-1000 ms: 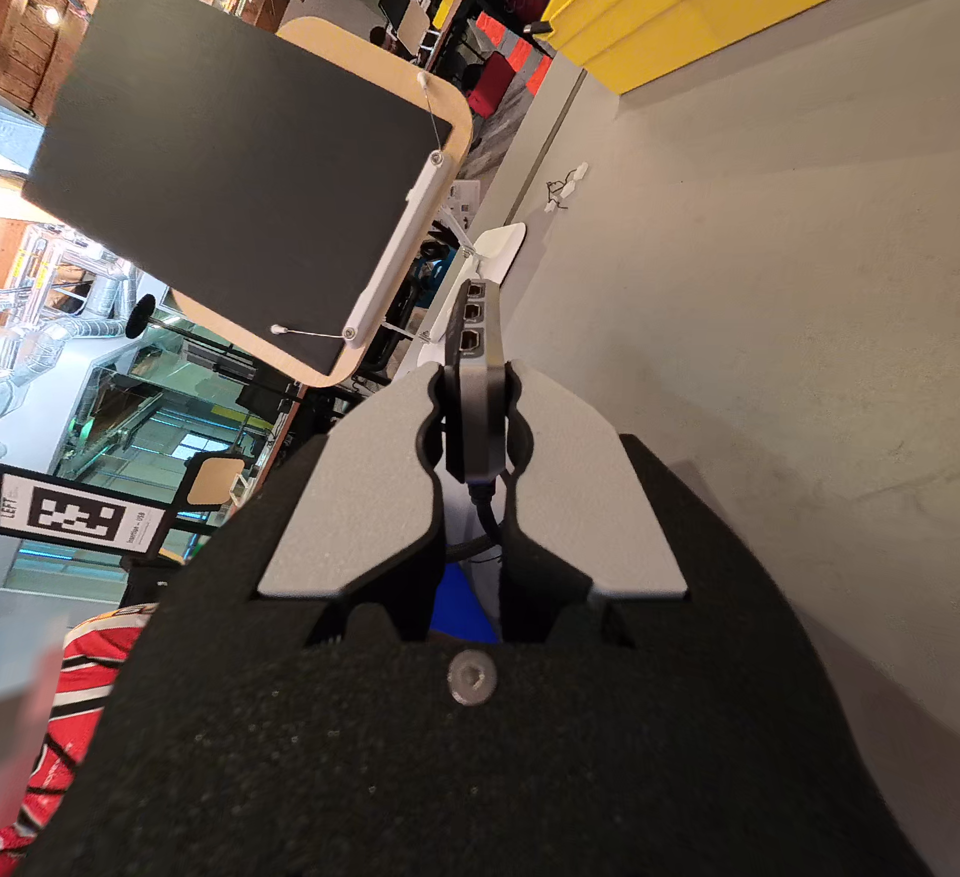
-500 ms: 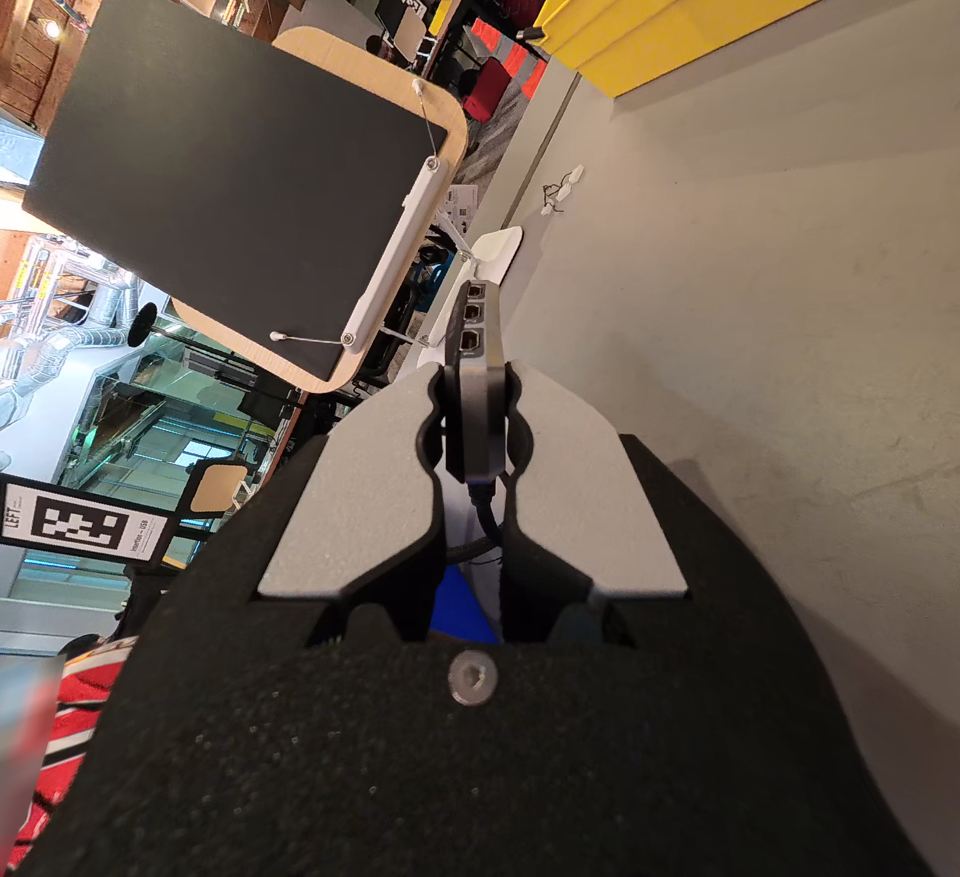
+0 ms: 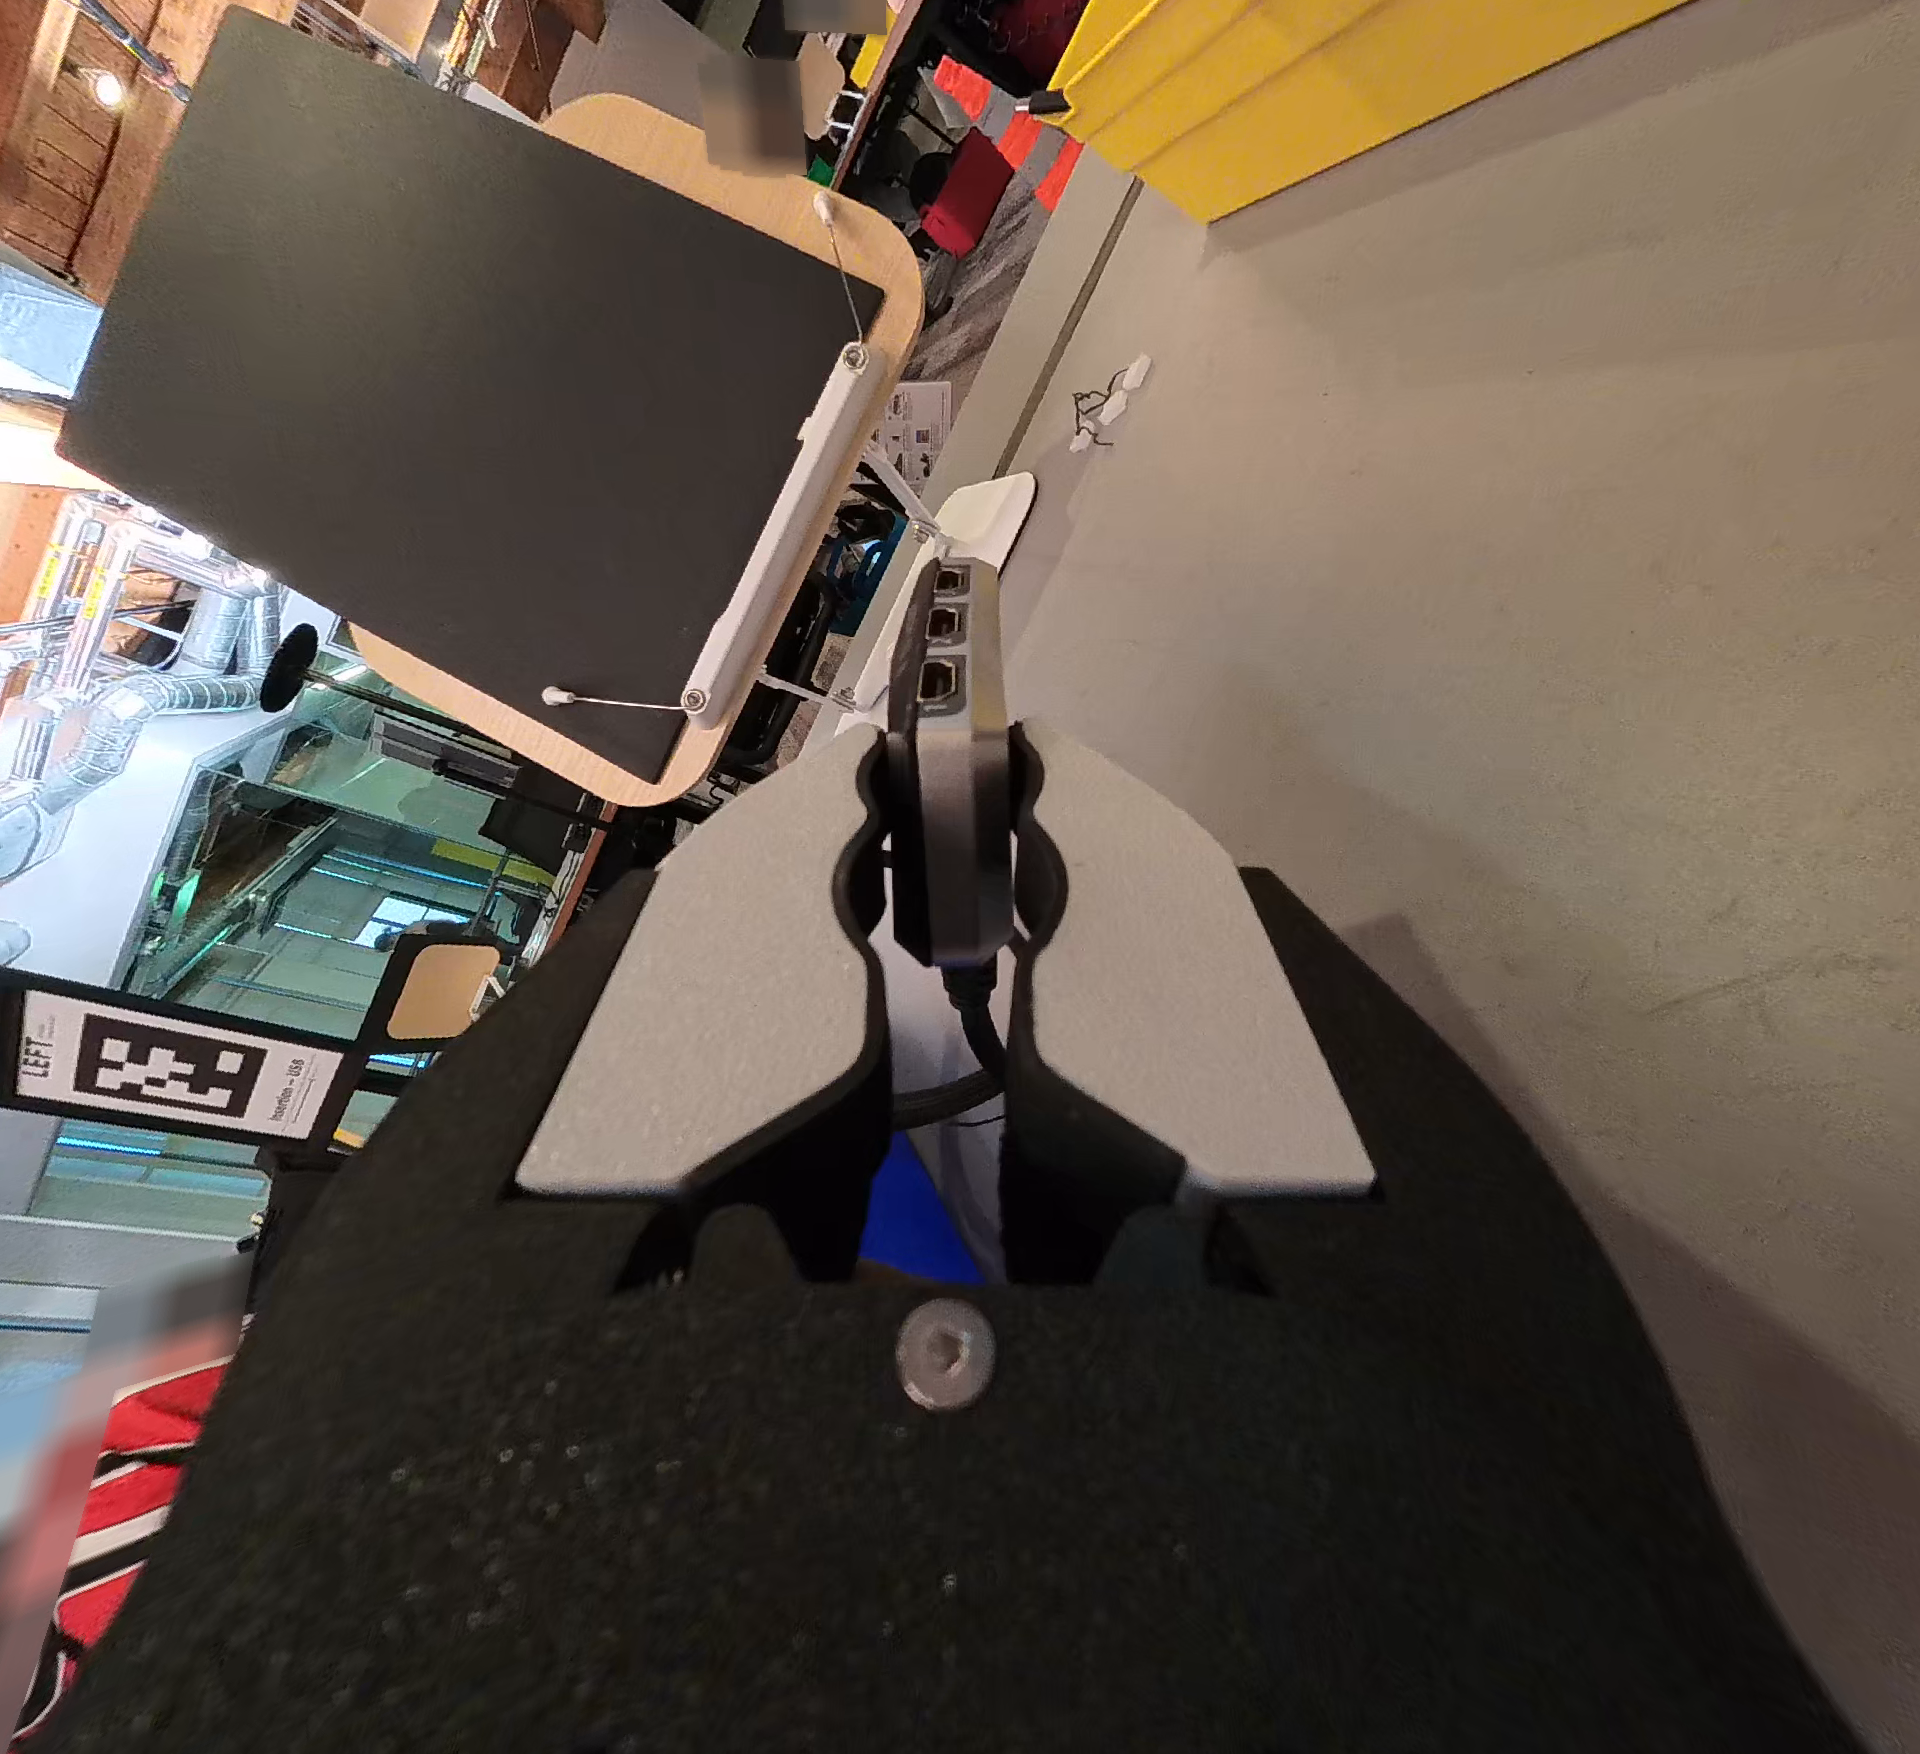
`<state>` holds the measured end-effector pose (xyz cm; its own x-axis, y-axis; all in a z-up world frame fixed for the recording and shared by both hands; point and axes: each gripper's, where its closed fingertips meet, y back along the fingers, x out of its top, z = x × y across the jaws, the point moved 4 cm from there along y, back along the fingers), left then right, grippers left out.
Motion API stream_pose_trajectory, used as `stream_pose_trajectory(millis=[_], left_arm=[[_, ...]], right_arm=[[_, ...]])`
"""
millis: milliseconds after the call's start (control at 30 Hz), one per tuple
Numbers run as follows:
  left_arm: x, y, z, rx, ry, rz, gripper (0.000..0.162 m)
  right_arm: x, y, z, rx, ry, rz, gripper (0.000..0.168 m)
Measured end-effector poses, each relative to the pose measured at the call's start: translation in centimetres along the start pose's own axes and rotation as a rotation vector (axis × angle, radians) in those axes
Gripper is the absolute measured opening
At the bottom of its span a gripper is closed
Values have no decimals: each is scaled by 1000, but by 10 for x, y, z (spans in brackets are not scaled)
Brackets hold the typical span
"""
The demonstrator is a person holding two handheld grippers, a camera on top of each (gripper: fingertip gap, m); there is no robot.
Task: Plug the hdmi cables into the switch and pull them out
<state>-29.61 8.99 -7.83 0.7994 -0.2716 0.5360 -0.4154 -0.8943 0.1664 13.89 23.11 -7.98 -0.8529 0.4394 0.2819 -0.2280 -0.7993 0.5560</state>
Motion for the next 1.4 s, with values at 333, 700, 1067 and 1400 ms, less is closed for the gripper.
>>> stream_pose_trajectory(millis=[333,700,1067,1400], left_arm=[[-3,1,0,-2,7,4,20],[2,2,-10,-10,73,27,20],[25,30,-52,-404,643,378,19],[56,57,-32,-703,745,558,20]], right_arm=[[-29,26,-37,-251,-66,-99,6],[-27,21,-39,-5,-20,-241,21],[141,190,-156,997,-407,856,47],[236,256,-183,1332,-123,1157,21]])
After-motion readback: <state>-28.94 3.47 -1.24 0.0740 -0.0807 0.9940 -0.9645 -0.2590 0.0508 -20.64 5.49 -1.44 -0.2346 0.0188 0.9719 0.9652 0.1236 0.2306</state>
